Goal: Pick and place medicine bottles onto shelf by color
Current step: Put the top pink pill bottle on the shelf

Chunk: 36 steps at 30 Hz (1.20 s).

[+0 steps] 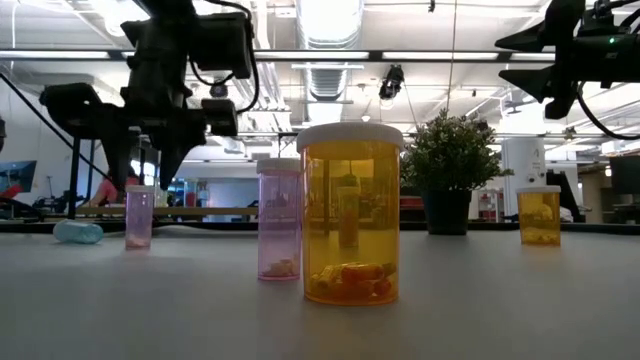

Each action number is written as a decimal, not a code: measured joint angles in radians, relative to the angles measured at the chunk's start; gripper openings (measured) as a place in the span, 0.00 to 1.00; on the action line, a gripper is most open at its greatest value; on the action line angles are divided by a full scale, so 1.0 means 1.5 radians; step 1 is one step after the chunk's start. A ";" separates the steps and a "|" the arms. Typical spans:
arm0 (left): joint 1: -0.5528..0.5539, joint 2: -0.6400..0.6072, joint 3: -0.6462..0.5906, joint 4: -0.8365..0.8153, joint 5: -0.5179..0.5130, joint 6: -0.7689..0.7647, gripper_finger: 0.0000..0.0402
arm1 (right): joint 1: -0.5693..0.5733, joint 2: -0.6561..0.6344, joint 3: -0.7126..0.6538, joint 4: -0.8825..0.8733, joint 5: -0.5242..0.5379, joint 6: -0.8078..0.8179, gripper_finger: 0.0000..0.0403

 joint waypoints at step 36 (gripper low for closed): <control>-0.019 0.034 -0.004 0.020 -0.032 0.018 0.26 | 0.000 0.000 0.000 0.000 0.000 0.000 0.65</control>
